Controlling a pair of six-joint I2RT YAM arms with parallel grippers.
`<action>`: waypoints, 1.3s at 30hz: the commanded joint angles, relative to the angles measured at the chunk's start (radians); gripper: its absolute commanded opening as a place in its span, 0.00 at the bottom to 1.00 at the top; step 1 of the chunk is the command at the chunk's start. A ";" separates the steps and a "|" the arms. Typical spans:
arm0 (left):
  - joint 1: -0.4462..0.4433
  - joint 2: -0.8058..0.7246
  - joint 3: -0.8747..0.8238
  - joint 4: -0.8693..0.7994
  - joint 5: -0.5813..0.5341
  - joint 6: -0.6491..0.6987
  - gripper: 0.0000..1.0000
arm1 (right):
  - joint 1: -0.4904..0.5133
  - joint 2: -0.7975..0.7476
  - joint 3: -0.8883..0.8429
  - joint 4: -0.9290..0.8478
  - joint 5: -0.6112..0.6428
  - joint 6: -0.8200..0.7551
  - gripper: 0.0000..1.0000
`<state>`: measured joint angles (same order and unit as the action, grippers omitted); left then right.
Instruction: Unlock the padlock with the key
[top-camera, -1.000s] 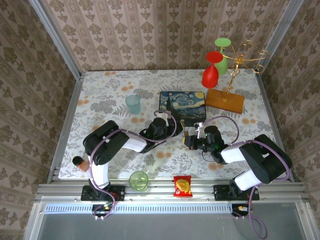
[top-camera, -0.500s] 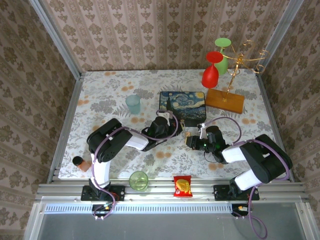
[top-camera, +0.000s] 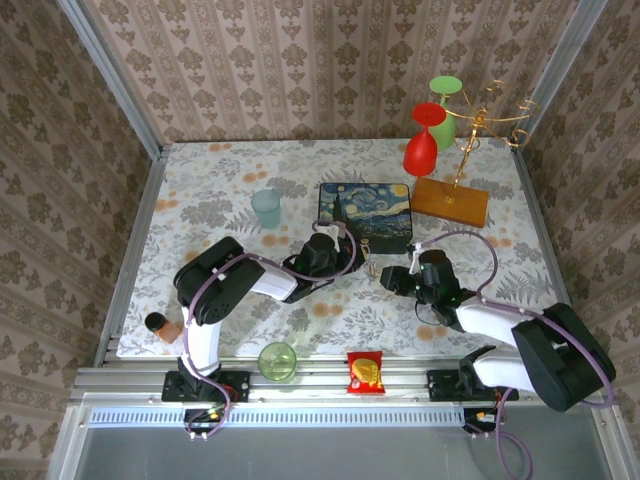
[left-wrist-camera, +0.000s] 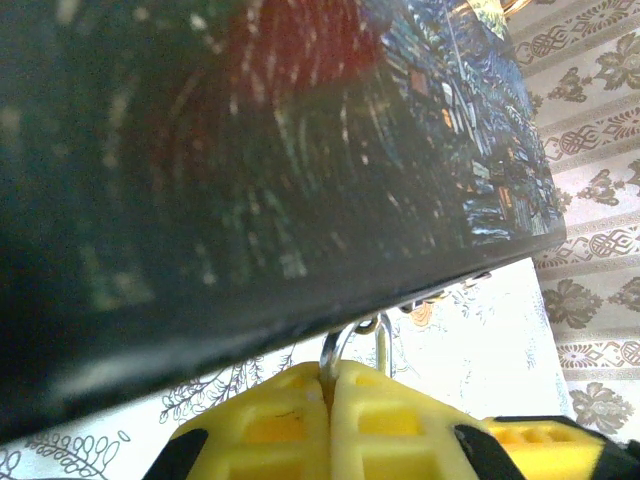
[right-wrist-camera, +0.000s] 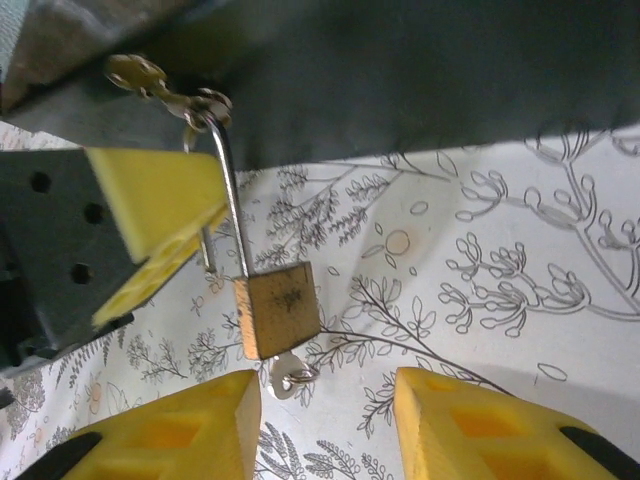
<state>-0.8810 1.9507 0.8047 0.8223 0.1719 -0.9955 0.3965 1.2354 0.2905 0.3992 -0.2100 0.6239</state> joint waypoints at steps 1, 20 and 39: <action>0.005 0.015 -0.013 0.037 0.014 -0.020 0.00 | -0.004 -0.004 0.080 -0.097 0.028 -0.082 0.43; 0.000 -0.011 -0.019 0.037 0.021 -0.039 0.00 | -0.098 0.323 0.191 0.210 -0.335 -0.115 0.26; 0.001 -0.033 -0.033 0.044 0.020 -0.058 0.00 | -0.077 0.411 0.213 0.238 -0.325 -0.117 0.04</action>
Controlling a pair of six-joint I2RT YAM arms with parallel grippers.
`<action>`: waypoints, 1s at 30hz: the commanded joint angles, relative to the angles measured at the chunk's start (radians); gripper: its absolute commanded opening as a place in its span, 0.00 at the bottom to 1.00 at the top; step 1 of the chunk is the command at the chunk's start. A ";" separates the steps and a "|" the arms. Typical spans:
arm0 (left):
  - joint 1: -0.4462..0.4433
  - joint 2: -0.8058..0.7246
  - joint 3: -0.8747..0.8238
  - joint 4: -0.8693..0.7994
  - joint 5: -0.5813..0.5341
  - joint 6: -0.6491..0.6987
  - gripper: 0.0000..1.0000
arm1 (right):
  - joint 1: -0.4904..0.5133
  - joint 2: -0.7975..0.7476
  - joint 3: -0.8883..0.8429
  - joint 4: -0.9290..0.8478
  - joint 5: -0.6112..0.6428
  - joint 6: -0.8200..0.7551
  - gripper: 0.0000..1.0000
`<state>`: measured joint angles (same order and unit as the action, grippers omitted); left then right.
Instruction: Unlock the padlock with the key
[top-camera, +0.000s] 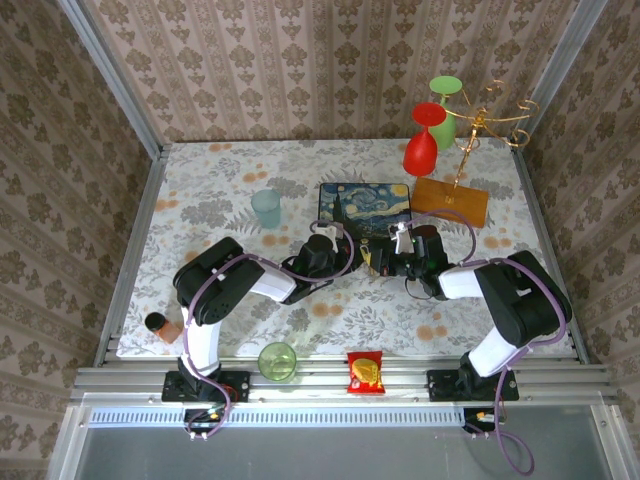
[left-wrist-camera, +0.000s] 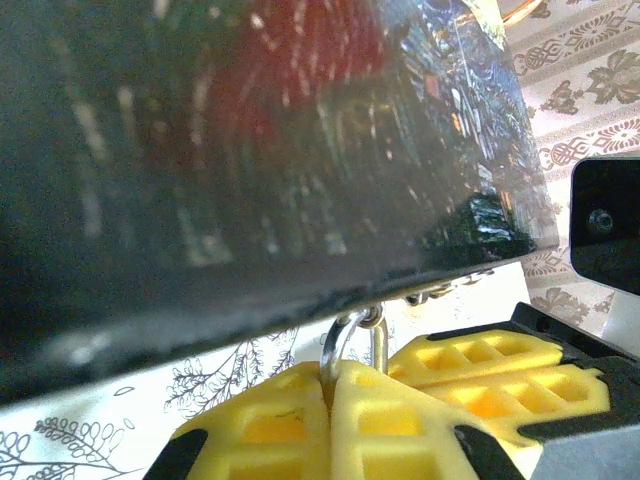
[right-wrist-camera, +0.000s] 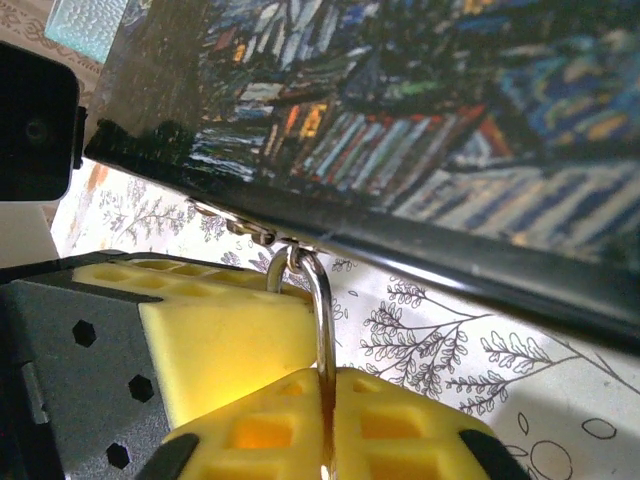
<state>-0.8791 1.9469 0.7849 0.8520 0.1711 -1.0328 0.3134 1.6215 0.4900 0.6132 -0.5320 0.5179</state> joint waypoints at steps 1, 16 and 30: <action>0.000 -0.029 -0.016 0.015 0.021 -0.020 0.01 | 0.007 0.024 0.010 0.030 0.003 -0.006 0.02; 0.009 -0.203 -0.045 -0.121 -0.051 0.071 0.41 | 0.078 -0.093 -0.068 -0.008 0.352 0.161 0.00; 0.071 -0.114 0.517 -0.805 -0.040 0.657 0.36 | 0.169 0.032 -0.099 0.166 0.565 0.449 0.00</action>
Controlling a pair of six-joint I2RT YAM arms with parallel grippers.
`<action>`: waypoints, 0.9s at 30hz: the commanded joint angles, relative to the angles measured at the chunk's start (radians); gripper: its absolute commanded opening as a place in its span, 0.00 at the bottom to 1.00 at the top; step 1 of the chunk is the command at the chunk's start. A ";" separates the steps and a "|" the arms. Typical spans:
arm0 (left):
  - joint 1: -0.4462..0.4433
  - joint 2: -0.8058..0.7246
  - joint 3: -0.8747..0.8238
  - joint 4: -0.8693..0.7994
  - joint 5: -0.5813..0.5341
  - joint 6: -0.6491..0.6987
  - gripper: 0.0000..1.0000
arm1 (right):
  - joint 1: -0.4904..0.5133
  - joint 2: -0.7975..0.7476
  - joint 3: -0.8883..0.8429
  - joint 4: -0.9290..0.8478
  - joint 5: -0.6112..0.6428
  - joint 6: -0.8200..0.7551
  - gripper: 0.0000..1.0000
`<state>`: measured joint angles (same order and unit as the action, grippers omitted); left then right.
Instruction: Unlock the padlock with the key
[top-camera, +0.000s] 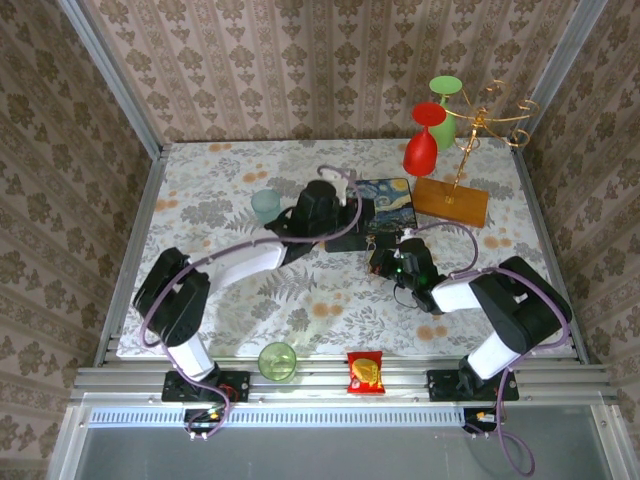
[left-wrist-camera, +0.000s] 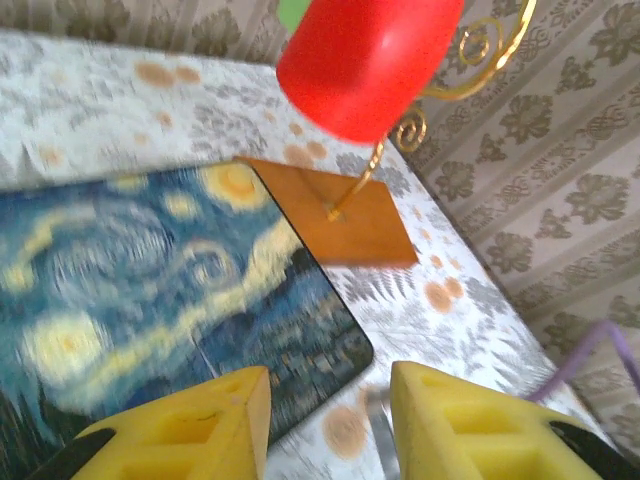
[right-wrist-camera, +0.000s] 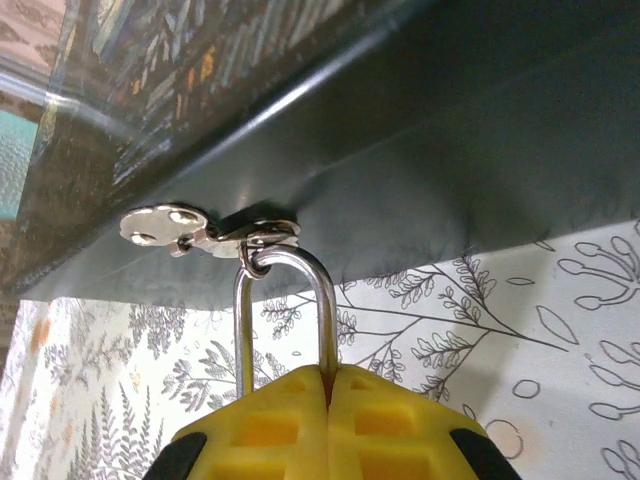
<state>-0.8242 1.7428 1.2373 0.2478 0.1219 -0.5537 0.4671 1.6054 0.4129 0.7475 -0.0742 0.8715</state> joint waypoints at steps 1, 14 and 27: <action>0.016 0.126 0.113 -0.239 -0.005 0.218 0.36 | 0.029 0.062 -0.021 0.050 0.119 0.107 0.00; 0.018 0.262 0.115 -0.260 -0.056 0.314 0.24 | 0.111 0.180 -0.027 0.218 0.299 0.191 0.00; 0.020 0.247 -0.079 -0.115 -0.057 0.329 0.19 | 0.139 0.312 -0.050 0.547 0.393 0.379 0.00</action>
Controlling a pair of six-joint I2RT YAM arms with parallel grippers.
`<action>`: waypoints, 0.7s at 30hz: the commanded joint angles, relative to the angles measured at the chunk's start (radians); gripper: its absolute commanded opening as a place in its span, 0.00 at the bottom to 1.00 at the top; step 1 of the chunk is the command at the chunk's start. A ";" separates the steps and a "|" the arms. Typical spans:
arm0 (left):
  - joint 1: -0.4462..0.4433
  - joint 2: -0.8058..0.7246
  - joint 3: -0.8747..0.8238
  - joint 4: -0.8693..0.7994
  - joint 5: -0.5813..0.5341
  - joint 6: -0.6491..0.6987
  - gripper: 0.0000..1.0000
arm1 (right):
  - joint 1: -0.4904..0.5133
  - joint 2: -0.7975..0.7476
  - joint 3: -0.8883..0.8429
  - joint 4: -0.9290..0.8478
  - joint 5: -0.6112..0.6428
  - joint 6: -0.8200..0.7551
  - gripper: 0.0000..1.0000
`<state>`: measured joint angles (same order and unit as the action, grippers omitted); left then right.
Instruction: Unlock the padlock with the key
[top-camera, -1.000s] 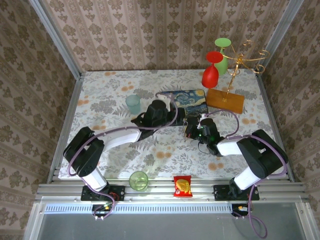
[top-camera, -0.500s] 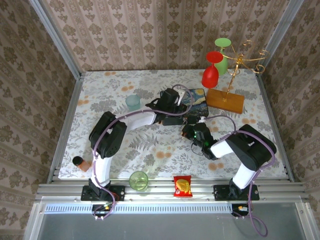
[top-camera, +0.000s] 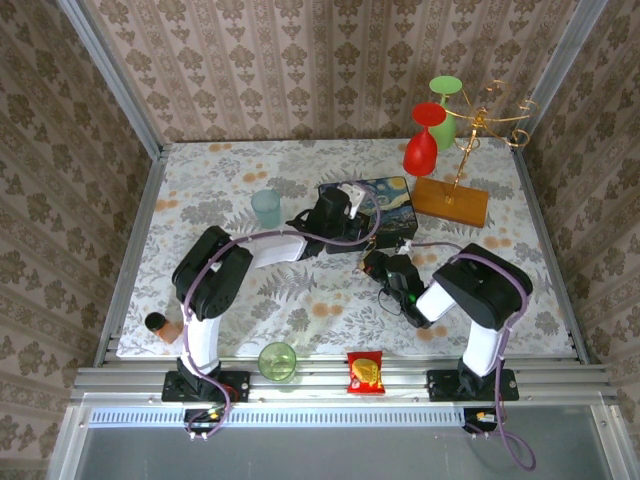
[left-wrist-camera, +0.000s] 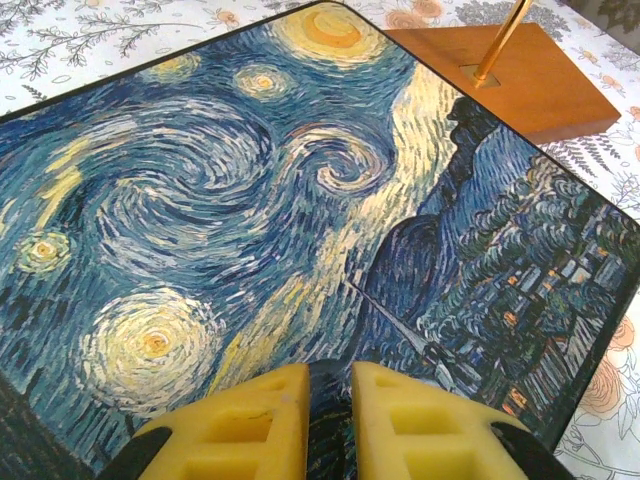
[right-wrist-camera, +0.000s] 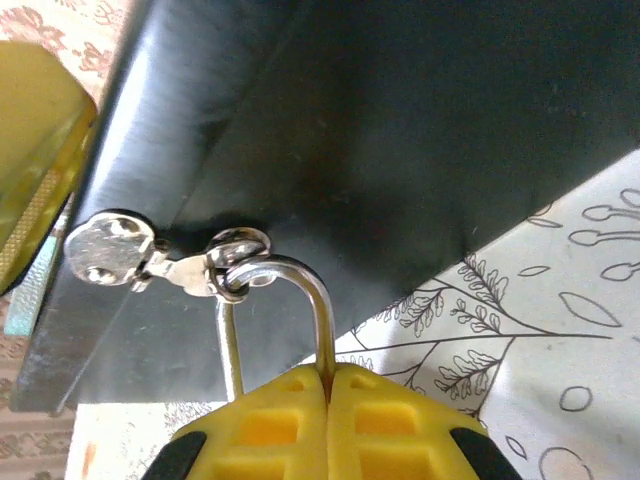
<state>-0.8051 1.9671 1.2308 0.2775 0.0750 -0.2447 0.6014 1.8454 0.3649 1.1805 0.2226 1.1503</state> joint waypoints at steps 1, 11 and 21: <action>0.003 0.022 -0.081 -0.141 -0.012 0.025 0.18 | 0.005 0.091 -0.001 0.130 0.101 0.123 0.00; 0.006 0.003 -0.157 -0.046 0.027 0.042 0.18 | -0.003 0.003 -0.009 0.054 0.182 0.069 0.00; 0.006 -0.009 -0.177 -0.041 0.019 0.061 0.17 | -0.031 -0.018 -0.004 0.116 0.138 0.045 0.00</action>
<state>-0.8036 1.9285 1.1099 0.4282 0.0822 -0.1898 0.5961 1.8713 0.3645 1.2510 0.2871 1.2079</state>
